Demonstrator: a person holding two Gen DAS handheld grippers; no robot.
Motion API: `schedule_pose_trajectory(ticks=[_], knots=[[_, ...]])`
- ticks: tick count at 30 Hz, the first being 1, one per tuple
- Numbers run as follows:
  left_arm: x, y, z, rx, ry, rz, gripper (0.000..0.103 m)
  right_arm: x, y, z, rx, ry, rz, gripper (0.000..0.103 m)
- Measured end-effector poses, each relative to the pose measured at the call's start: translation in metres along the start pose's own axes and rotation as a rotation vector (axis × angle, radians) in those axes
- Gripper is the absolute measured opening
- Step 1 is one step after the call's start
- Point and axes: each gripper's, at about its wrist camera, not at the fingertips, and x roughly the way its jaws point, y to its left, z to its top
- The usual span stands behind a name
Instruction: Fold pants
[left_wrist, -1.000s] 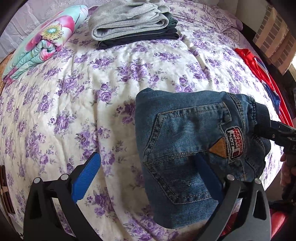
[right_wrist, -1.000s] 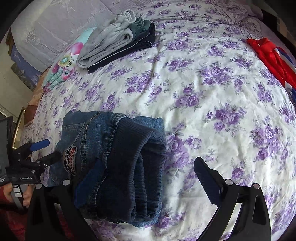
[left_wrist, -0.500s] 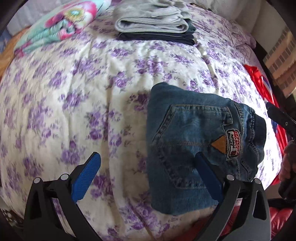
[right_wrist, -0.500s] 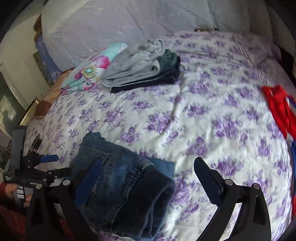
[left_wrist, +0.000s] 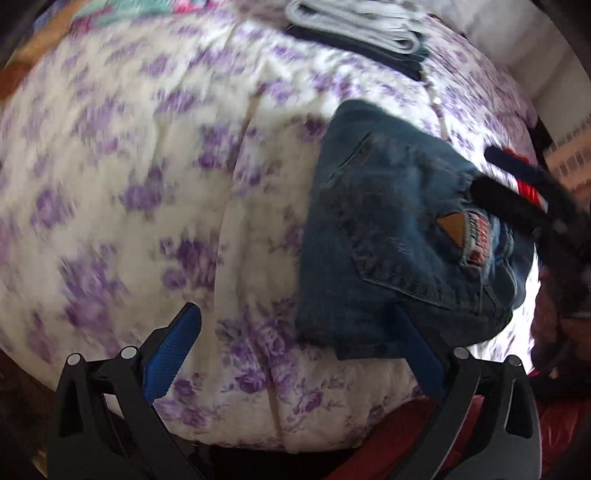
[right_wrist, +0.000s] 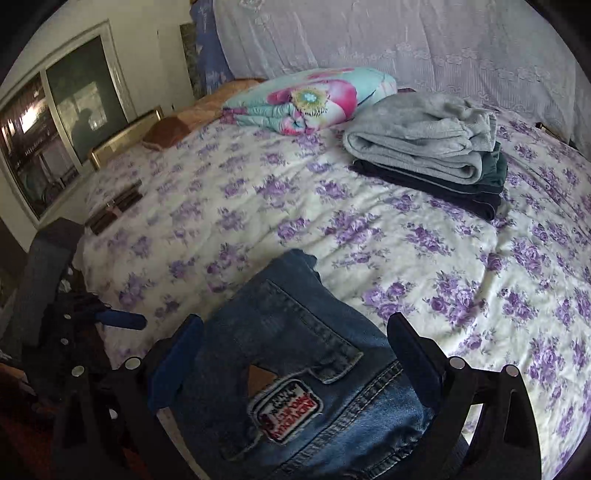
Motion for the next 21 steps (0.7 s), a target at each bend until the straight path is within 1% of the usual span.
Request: schedule_pose_trajectory(ticks=[1, 2, 3, 5, 6, 8, 10, 12, 13, 14, 16, 17, 18, 19, 21], knots=[[0.005, 0.008, -0.001, -0.045, 0.010, -0.037, 0.099, 0.014, -0.003, -0.007, -0.023, 0.045, -0.045, 0.099], [0.010, 0.014, -0.003, -0.078, 0.017, -0.072, 0.099, 0.021, -0.008, -0.012, -0.024, 0.044, -0.035, 0.100], [0.014, 0.016, -0.006, -0.088, 0.017, -0.084, 0.099, 0.021, -0.013, -0.014, -0.003, 0.029, -0.022, 0.100], [0.011, 0.011, -0.009, -0.064, -0.012, -0.058, 0.099, 0.019, -0.019, -0.012, 0.027, 0.042, -0.007, 0.099], [0.008, 0.009, -0.010, -0.053, -0.025, -0.037, 0.099, 0.015, -0.020, -0.012, 0.026, 0.034, -0.007, 0.099], [-0.001, 0.003, -0.012, -0.039, -0.056, -0.002, 0.099, -0.001, -0.026, -0.013, 0.035, -0.014, -0.001, 0.099], [-0.017, -0.004, -0.014, -0.012, -0.108, 0.039, 0.099, -0.017, -0.032, -0.017, 0.043, -0.058, 0.019, 0.099], [-0.027, -0.009, -0.014, 0.003, -0.147, 0.071, 0.099, -0.030, -0.038, -0.023, 0.047, -0.079, 0.008, 0.099], [-0.029, -0.008, -0.012, -0.006, -0.156, 0.075, 0.099, -0.032, -0.041, -0.026, 0.050, -0.072, -0.001, 0.099], [-0.028, -0.005, -0.008, -0.022, -0.157, 0.067, 0.099, -0.028, -0.044, -0.030, 0.053, -0.051, -0.007, 0.099], [-0.014, 0.004, -0.005, -0.075, -0.113, 0.047, 0.099, -0.007, -0.052, -0.042, 0.071, 0.037, -0.017, 0.099], [-0.005, 0.007, -0.004, -0.099, -0.085, 0.029, 0.099, 0.003, -0.058, -0.048, 0.110, 0.072, 0.013, 0.099], [0.006, 0.013, -0.004, -0.119, -0.061, 0.013, 0.099, 0.008, -0.068, -0.053, 0.186, 0.064, 0.073, 0.100], [0.011, 0.014, -0.005, -0.117, -0.060, 0.009, 0.099, 0.010, -0.074, -0.055, 0.219, 0.053, 0.100, 0.100], [0.010, 0.011, -0.006, -0.091, -0.078, 0.020, 0.099, 0.009, -0.069, -0.055, 0.182, 0.046, 0.091, 0.100]])
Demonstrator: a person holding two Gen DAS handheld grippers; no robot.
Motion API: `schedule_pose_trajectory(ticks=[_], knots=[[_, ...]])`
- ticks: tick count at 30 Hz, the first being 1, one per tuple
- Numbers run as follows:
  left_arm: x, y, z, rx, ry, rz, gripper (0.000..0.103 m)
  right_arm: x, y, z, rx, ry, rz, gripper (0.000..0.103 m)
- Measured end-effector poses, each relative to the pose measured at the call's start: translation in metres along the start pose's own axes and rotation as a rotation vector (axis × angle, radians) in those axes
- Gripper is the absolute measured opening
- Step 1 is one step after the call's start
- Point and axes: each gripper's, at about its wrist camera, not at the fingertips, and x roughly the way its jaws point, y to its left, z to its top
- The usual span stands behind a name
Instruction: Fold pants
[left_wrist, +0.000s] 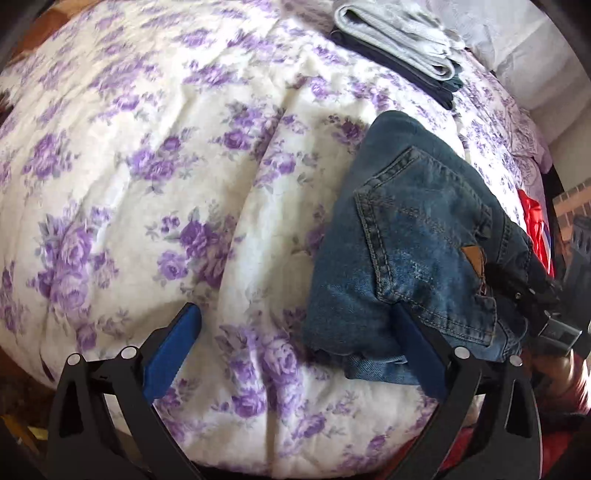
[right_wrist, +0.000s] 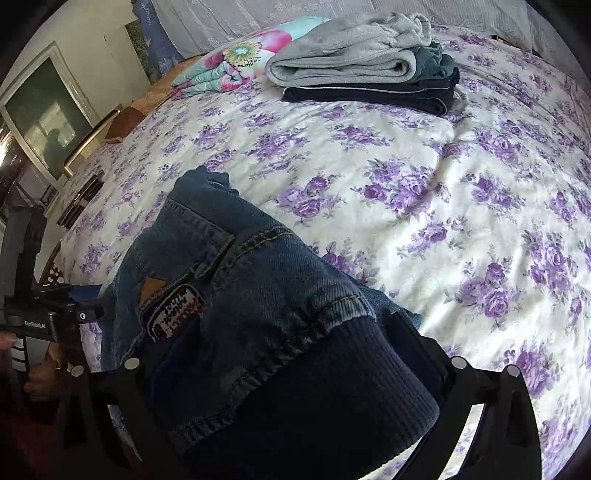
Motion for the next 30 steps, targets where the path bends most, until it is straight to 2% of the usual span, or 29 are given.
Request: schedule_pose_trajectory(ticks=[4, 7, 9, 14, 18, 24, 30], knots=[[-0.020, -0.013, -0.001, 0.037, -0.046, 0.049, 0.099, -0.007, -0.005, 0.002, 0.026, 0.005, 0.029, 0.100], [-0.038, -0.022, 0.002, 0.080, -0.098, 0.025, 0.099, -0.025, -0.017, 0.000, 0.058, -0.044, 0.055, 0.100], [-0.033, -0.022, 0.005, 0.058, -0.066, -0.017, 0.098, -0.033, -0.031, -0.004, 0.099, -0.055, 0.077, 0.100], [-0.004, -0.022, 0.007, -0.053, 0.039, -0.169, 0.098, -0.027, -0.073, -0.019, 0.307, -0.005, 0.215, 0.100], [0.015, -0.022, 0.006, -0.120, 0.101, -0.231, 0.099, -0.020, -0.087, -0.029, 0.433, 0.003, 0.295, 0.100], [0.022, -0.030, 0.012, -0.129, 0.120, -0.226, 0.099, 0.001, -0.093, -0.029, 0.488, 0.011, 0.413, 0.100], [0.024, -0.037, 0.023, -0.112, 0.128, -0.217, 0.099, 0.011, -0.077, -0.018, 0.416, -0.010, 0.426, 0.100]])
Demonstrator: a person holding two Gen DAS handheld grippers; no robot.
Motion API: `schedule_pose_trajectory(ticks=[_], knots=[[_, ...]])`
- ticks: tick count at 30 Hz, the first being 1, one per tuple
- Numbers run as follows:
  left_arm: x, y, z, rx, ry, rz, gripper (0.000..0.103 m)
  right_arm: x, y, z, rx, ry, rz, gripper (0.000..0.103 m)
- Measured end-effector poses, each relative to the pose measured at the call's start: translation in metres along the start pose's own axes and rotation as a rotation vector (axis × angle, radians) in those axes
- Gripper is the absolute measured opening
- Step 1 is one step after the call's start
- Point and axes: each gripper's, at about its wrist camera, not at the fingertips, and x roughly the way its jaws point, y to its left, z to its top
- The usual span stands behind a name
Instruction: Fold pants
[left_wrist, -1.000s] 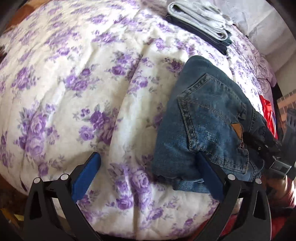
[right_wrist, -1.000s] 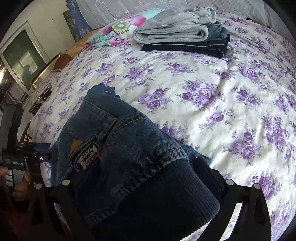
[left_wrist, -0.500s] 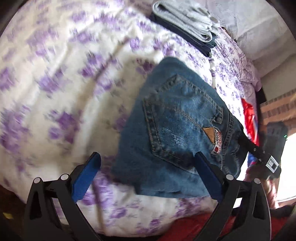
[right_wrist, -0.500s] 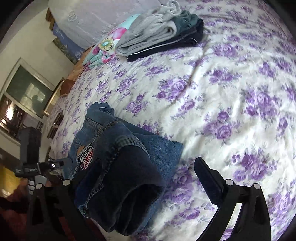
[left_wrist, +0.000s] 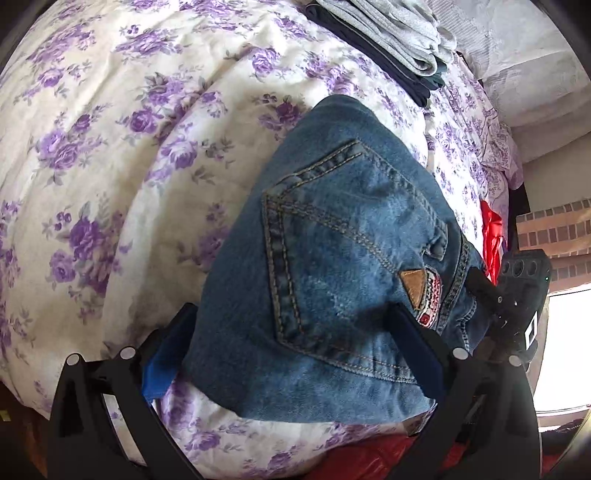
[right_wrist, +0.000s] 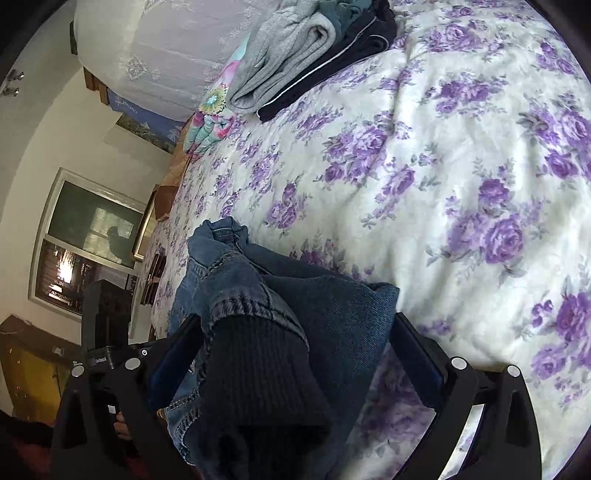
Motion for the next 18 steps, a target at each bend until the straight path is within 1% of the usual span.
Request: schedule_pose_trajectory(ticks=[1, 2, 5, 7, 9, 10, 11, 12, 13, 15, 16, 17, 18], knots=[[0.001, -0.002, 0.002, 0.007, 0.000, 0.005, 0.099, -0.002, 0.000, -0.001, 0.001, -0.008, -0.002, 0.095], [0.001, -0.002, 0.003, 0.013, 0.001, 0.008, 0.099, -0.005, 0.000, -0.003, 0.006, -0.019, 0.001, 0.088], [0.004, -0.006, 0.007, 0.036, 0.014, 0.008, 0.099, -0.015, -0.003, -0.009, 0.008, -0.051, 0.010, 0.075], [0.006, -0.008, 0.010, 0.050, 0.022, 0.008, 0.099, -0.016, -0.005, -0.010, 0.024, -0.061, 0.013, 0.073], [0.008, -0.008, 0.012, 0.056, 0.029, 0.003, 0.099, -0.013, -0.009, -0.011, 0.047, -0.071, 0.018, 0.074], [0.008, -0.007, 0.013, 0.054, 0.035, -0.001, 0.099, -0.009, -0.013, -0.011, 0.068, -0.069, 0.033, 0.080], [0.009, -0.005, 0.013, 0.050, 0.041, -0.005, 0.099, -0.008, -0.015, -0.013, 0.073, -0.085, 0.047, 0.082], [0.011, -0.003, 0.013, 0.047, 0.046, -0.014, 0.099, -0.009, -0.011, -0.016, 0.046, -0.102, 0.037, 0.083], [0.012, -0.001, 0.013, 0.046, 0.047, -0.022, 0.099, -0.008, -0.007, -0.017, 0.026, -0.112, 0.026, 0.087], [0.013, 0.001, 0.012, 0.055, 0.042, -0.037, 0.099, -0.006, -0.003, -0.018, 0.011, -0.122, 0.014, 0.091], [0.013, 0.002, 0.011, 0.062, 0.037, -0.044, 0.099, -0.004, 0.000, -0.018, -0.005, -0.114, 0.004, 0.094], [0.013, 0.002, 0.011, 0.069, 0.032, -0.051, 0.099, 0.000, 0.005, -0.018, -0.031, -0.101, -0.008, 0.100], [0.012, 0.005, 0.009, 0.068, 0.015, -0.068, 0.099, 0.004, 0.011, -0.019, -0.063, -0.092, -0.042, 0.100]])
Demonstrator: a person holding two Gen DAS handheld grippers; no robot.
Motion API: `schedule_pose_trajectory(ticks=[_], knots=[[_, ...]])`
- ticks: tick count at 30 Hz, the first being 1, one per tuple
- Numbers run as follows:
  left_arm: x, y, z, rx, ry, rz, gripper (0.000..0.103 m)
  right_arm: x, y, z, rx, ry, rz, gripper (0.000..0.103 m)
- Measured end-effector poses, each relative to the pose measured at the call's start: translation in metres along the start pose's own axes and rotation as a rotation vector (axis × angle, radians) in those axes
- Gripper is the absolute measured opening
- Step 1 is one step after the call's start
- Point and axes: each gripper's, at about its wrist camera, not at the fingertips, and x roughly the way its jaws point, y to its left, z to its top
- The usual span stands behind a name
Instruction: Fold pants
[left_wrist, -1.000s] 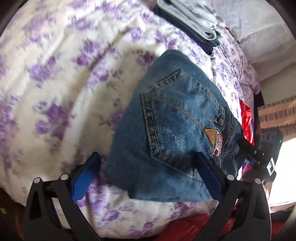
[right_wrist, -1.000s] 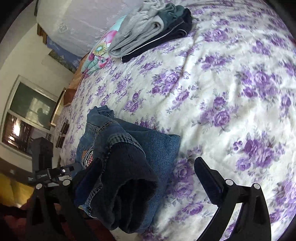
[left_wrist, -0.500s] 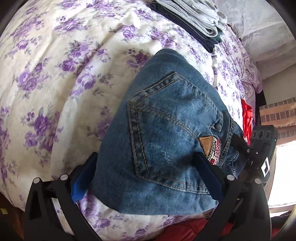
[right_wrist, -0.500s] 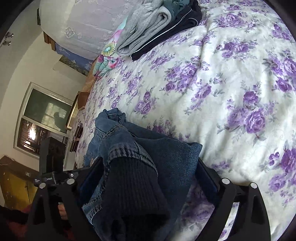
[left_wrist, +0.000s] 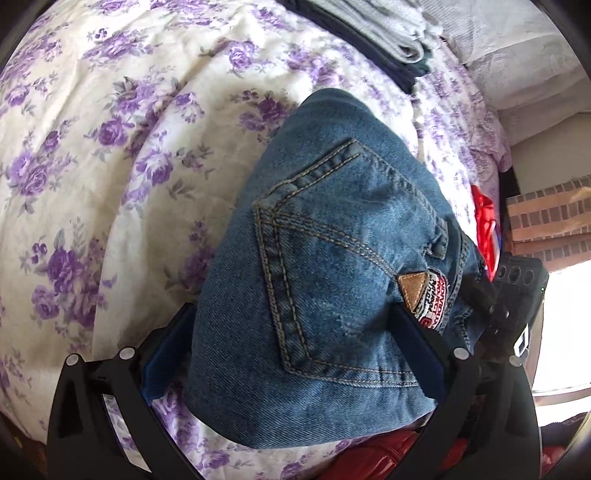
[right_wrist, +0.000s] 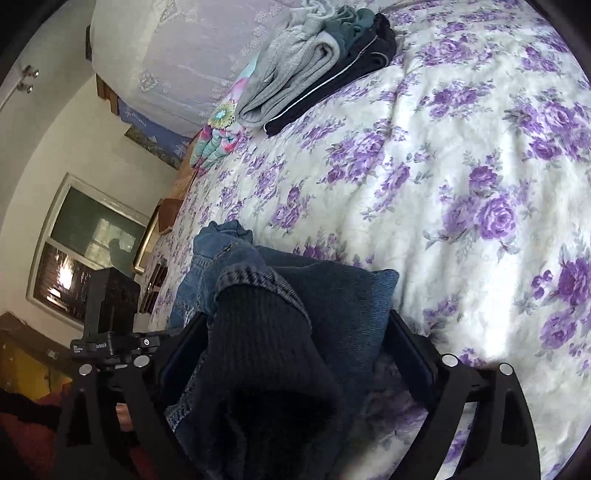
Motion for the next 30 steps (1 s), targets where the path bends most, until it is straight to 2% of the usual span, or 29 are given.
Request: schedule_pose_trajectory(ticks=[2, 8, 9, 11, 14, 18, 21, 26, 30], knots=[[0.000, 0.001, -0.002, 0.005, -0.012, -0.010, 0.099, 0.002, 0.006, -0.003, -0.038, -0.008, -0.040, 0.100], [0.000, -0.003, 0.001, 0.045, 0.049, -0.028, 0.097, 0.002, 0.001, -0.001, 0.009, 0.021, -0.026, 0.100], [-0.001, -0.005, 0.000, 0.063, 0.052, -0.036, 0.091, 0.002, 0.002, 0.000, 0.016, 0.034, -0.036, 0.098], [-0.003, -0.006, 0.000, 0.077, 0.053, -0.042, 0.086, -0.002, 0.003, -0.002, 0.047, 0.041, -0.057, 0.087], [-0.010, 0.004, 0.003, 0.054, 0.053, -0.094, 0.074, -0.011, 0.012, -0.009, 0.039, 0.020, -0.091, 0.075], [-0.022, -0.004, 0.006, 0.127, 0.052, -0.088, 0.063, -0.021, 0.042, -0.014, -0.053, -0.024, -0.191, 0.068], [-0.032, -0.014, 0.011, 0.196, 0.046, -0.077, 0.057, -0.030, 0.056, -0.011, -0.072, -0.047, -0.209, 0.064], [-0.061, -0.035, 0.031, 0.287, -0.042, -0.104, 0.054, -0.047, 0.075, 0.014, -0.066, -0.126, -0.197, 0.063], [-0.078, -0.053, 0.068, 0.328, -0.108, -0.121, 0.054, -0.051, 0.092, 0.058, -0.109, -0.195, -0.214, 0.063]])
